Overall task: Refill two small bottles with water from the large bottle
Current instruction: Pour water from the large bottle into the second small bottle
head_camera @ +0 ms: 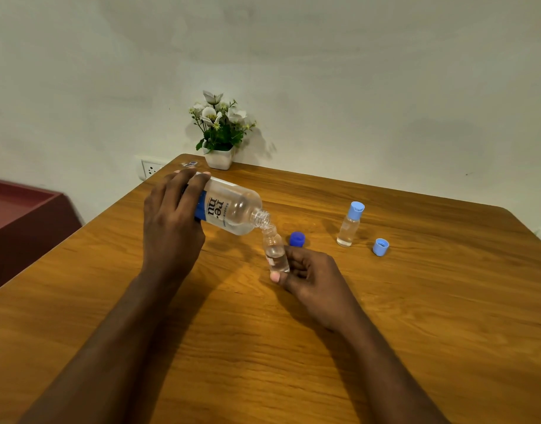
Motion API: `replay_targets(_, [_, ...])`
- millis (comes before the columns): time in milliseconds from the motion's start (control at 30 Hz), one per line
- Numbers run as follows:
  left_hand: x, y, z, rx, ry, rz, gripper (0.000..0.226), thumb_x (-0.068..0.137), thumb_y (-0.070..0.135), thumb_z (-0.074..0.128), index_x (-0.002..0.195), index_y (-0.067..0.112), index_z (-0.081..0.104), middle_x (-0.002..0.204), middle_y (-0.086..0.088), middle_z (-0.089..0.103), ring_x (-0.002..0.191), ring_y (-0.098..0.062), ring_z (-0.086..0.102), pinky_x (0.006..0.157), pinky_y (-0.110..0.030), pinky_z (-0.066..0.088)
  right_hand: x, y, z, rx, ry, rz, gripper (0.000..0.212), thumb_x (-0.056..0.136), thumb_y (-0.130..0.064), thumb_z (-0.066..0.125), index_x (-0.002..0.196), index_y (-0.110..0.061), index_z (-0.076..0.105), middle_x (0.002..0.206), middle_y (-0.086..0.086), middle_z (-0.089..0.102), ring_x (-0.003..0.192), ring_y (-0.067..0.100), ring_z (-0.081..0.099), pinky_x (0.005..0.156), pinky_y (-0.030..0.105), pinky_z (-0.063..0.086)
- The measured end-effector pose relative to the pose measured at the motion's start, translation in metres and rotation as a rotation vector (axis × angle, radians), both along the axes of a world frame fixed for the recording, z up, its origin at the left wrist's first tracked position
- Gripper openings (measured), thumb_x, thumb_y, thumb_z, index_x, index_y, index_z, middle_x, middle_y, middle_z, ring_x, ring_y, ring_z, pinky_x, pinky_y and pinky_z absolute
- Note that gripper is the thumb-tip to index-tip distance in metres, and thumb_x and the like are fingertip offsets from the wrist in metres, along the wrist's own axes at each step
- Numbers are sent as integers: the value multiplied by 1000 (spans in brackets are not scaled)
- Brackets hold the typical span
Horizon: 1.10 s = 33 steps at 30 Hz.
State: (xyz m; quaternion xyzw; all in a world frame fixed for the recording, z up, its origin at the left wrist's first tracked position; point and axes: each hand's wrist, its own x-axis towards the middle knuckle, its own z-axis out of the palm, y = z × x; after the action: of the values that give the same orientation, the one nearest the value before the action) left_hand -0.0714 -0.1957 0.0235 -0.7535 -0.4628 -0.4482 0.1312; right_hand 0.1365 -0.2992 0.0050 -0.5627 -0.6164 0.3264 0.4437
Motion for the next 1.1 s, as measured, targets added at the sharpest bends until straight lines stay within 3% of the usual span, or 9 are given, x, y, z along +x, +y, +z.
replay_targets(367, [0,1,-1,4,2,1,58,76,-10,65,131,3,50,133,-20,51,128,-37,42,102,-50,37,0,0,-1,-10,-9,3,32,84,-14,70,116,-23,69,107,-12,73,101,3,67,96,39,51])
replay_targets(933, [-1,2,-2,-5,8,8,59,76,-10,66,131,4,50,134,-20,51,128,-36,42,102,-50,37,0,-3,4,-18,-18,6,31,85,-14,71,113,-27,68,105,-16,73,98,-3,65,91,26,50])
replay_targets(1100, [-1,2,-1,-2,1,2,60,75,-10,66,131,4,50,134,-19,51,128,-36,42,103,-49,36,0,-2,3,-19,-15,5,34,85,-14,70,117,-23,68,108,-14,72,102,-1,65,95,31,51])
